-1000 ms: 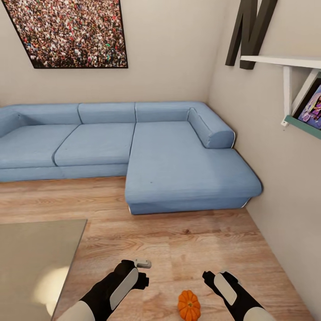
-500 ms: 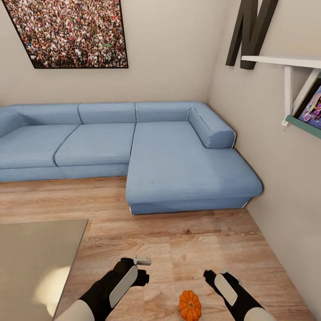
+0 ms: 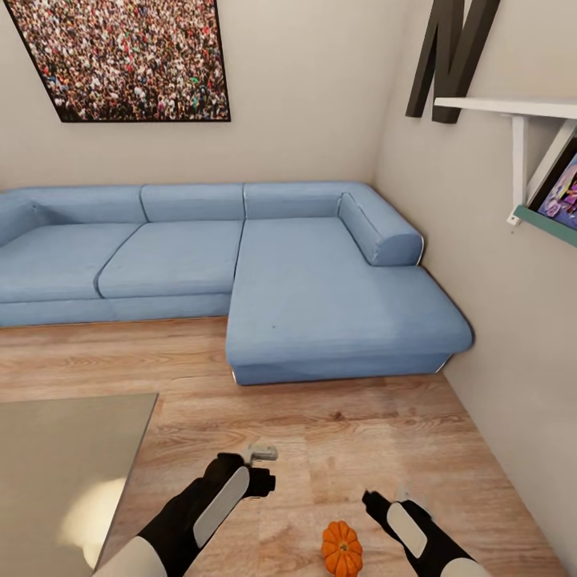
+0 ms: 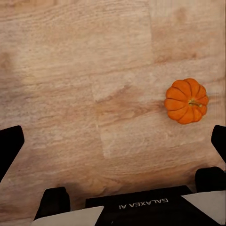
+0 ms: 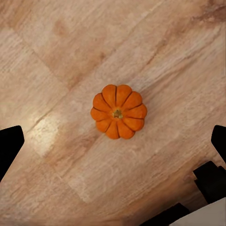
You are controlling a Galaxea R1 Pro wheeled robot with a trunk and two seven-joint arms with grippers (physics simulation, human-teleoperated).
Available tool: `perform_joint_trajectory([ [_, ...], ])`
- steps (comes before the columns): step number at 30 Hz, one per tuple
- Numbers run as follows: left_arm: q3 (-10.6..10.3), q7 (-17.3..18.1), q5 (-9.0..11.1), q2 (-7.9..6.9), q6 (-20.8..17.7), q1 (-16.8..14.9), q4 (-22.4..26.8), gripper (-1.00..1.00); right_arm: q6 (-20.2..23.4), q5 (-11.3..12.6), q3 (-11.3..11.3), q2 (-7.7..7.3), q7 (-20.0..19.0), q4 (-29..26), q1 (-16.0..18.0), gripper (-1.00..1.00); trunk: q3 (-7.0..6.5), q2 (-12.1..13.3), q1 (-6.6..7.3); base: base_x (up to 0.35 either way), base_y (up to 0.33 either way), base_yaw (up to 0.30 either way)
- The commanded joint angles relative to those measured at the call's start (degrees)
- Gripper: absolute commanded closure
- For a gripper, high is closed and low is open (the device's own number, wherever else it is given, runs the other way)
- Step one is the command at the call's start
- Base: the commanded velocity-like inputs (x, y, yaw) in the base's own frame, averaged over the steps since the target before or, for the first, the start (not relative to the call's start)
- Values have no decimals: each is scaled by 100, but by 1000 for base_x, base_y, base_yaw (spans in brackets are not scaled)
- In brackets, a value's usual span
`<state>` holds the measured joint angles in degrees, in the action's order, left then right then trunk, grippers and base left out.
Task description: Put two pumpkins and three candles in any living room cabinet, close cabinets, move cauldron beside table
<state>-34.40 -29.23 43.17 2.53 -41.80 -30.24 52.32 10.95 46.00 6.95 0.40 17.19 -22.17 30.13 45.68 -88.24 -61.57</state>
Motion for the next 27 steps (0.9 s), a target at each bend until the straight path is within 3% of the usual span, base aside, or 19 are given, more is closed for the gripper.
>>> perform_joint_trajectory([
  [1, 8, -58, 63, -9, -7, 1, 105, -100, -3, -2, 45, -5, 24, 32, 2, -100, 23, -44, -22, 0, 0, 0],
  [3, 59, -57, 66, -35, -15, 11, 283, -100, -91, -72, 44, -3, 1, 76, 2, -100, 59, -124, -66, 0, 0, 0],
  [8, 155, -50, 120, -356, -42, 64, 996, -100, -377, -187, 43, 0, -20, 125, 2, -100, 149, -325, -176, 0, 0, 0],
  [13, 177, -48, 264, -562, -55, 237, 1580, -100, -436, -205, 43, -11, -163, 158, 2, -100, 239, -525, -286, 0, 0, 0],
  [20, 184, -50, 346, -631, -65, 392, 1923, -100, -452, -221, 43, -5, -686, 385, 2, -100, 364, -806, -440, 0, 0, 0],
  [27, 180, -48, 357, -639, -66, 412, 1971, -100, -456, -223, 43, -5, -779, 412, 2, -100, 490, -1087, -593, 0, 0, 0],
])
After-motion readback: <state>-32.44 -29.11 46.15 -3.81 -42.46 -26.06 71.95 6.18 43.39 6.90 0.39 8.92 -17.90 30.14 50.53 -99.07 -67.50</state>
